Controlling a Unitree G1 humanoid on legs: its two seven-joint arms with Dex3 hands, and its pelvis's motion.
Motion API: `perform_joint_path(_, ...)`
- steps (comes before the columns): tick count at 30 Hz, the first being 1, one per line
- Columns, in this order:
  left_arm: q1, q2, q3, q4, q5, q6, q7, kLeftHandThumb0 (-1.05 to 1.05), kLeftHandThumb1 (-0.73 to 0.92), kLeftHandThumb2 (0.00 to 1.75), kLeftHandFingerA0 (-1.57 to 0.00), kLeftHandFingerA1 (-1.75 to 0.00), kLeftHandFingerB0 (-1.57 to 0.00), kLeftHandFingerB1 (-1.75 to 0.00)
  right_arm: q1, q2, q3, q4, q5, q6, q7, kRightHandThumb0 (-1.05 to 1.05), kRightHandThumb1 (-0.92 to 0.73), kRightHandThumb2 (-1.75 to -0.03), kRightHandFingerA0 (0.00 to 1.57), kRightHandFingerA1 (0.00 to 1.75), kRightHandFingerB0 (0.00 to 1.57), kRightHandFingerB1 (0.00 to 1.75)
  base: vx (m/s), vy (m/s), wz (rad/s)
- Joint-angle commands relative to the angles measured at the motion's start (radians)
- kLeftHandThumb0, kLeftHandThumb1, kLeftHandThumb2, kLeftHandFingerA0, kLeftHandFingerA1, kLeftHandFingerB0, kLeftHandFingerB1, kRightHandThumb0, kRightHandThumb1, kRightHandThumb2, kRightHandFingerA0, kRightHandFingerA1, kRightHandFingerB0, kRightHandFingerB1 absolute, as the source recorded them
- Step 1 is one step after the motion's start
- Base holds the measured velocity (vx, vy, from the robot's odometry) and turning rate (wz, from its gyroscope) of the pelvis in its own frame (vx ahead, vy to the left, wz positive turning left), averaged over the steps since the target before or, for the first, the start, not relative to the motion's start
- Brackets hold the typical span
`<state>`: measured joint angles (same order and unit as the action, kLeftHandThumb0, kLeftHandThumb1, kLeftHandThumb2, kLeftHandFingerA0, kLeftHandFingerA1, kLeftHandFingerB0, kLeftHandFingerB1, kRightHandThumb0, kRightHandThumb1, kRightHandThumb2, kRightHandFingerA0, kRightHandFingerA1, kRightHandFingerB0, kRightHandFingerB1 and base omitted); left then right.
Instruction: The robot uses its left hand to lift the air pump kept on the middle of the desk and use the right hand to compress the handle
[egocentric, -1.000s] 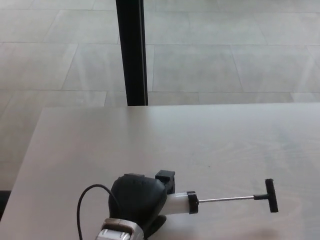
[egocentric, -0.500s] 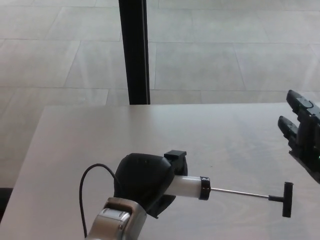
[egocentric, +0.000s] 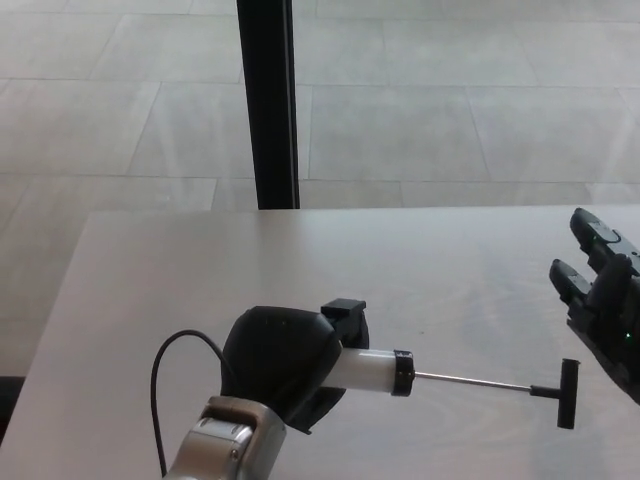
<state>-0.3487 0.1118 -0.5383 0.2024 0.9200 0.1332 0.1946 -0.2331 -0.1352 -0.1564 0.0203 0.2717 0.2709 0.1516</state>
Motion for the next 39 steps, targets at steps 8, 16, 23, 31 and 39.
perform_joint_path(8,-0.029,0.043,0.054,-0.015,-0.029,-0.022,-0.006,-0.18,0.56,1.15,-1.24,-1.46,-0.91,-1.22,0.030,-0.102,-0.047,-0.014,-0.008,-0.004,0.045,-1.04,-0.91,-1.35,0.00,0.10,0.00,0.00,0.00,0.000,0.00)
perform_joint_path(16,-0.080,0.028,0.082,-0.004,-0.050,-0.020,0.004,-0.19,0.55,1.14,-1.22,-1.42,-0.92,-1.19,0.047,-0.048,-0.010,-0.022,-0.019,-0.021,0.024,-1.05,-0.92,-1.35,0.00,0.10,0.00,0.00,0.00,0.000,0.00)
perform_joint_path(23,-0.098,0.004,0.095,0.020,-0.060,-0.022,0.029,-0.18,0.52,1.14,-1.20,-1.39,-0.91,-1.16,0.020,-0.010,0.013,-0.022,-0.029,-0.005,0.002,-1.05,-0.92,-1.35,0.00,0.11,0.00,0.00,0.00,0.000,0.00)
perform_joint_path(31,-0.117,0.002,0.103,0.036,-0.050,-0.001,0.027,-0.21,0.50,1.15,-1.23,-1.42,-0.94,-1.23,-0.001,-0.008,0.034,-0.020,-0.049,0.024,-0.007,-1.03,-0.92,-1.35,0.00,0.10,0.00,0.00,0.00,0.000,0.00)
perform_joint_path(39,-0.107,0.002,0.106,0.046,-0.069,-0.016,0.037,-0.25,0.53,1.14,-1.22,-1.41,-0.93,-1.21,-0.050,-0.026,0.023,-0.006,-0.048,0.045,-0.003,-1.04,-0.92,-1.35,0.00,0.08,0.00,0.00,0.00,0.000,0.00)
